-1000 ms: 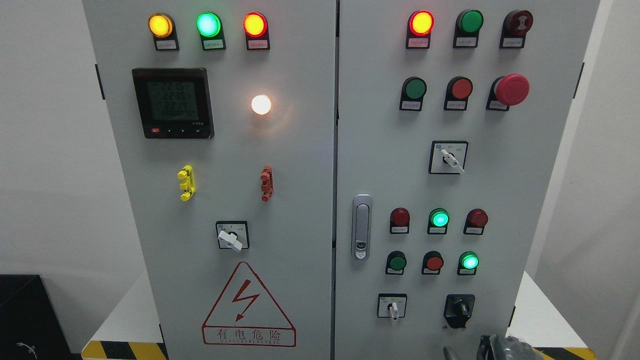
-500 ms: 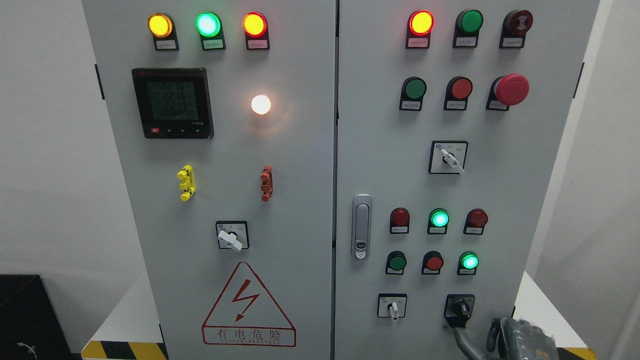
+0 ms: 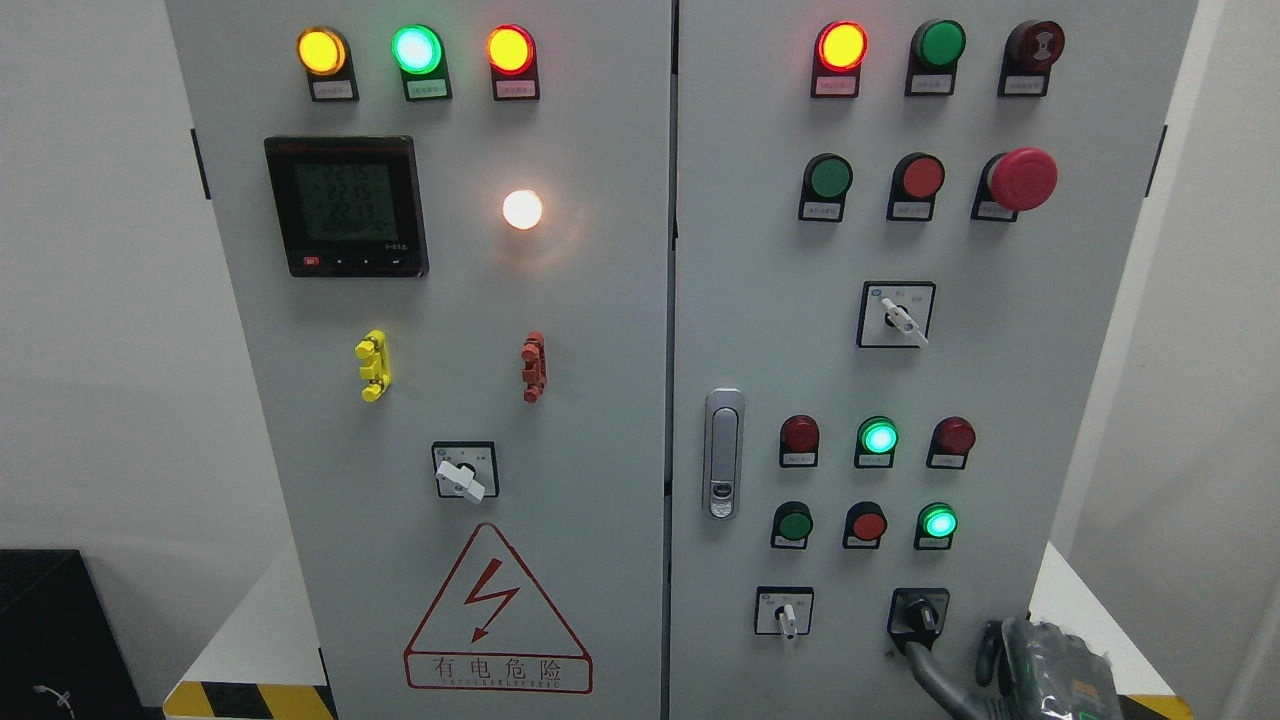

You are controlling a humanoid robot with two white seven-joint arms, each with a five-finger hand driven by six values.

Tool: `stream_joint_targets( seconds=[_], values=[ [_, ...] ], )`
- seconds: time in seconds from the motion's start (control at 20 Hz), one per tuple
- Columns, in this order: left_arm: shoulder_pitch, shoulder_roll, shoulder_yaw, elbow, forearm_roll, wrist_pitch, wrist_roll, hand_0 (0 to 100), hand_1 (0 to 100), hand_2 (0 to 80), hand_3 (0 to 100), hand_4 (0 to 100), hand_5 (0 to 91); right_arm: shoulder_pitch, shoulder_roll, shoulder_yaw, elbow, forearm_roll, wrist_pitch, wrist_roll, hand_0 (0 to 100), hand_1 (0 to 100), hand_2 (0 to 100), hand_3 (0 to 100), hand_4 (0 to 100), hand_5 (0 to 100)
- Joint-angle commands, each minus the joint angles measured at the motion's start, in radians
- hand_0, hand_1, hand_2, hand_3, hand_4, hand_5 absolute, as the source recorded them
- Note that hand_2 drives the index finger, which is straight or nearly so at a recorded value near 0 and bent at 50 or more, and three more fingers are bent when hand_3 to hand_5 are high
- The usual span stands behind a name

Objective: Flip black knob to close circuit
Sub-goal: 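Raise the right hand up to the black rotary knob, then grip the black knob with the right hand and twist it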

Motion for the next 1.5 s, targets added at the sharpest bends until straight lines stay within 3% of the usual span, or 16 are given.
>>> stream_joint_targets(
  seconds=[0.0, 1.45],
  values=[
    [0.0, 0.0, -0.02, 0.021, -0.02, 0.001, 0.001, 0, 0, 0.0, 0, 0, 0.0, -0.007, 0.02, 0.002, 0.013, 0.011, 0.007, -0.001, 0, 13, 79, 97, 78, 79],
    [0.0, 0.0, -0.02, 0.021, -0.021, -0.001, 0.001, 0, 0, 0.0, 0, 0, 0.0, -0.016, 0.008, 0.007, 0.005, 0.013, 0.07, 0.016, 0, 15, 79, 95, 78, 79]
  ],
)
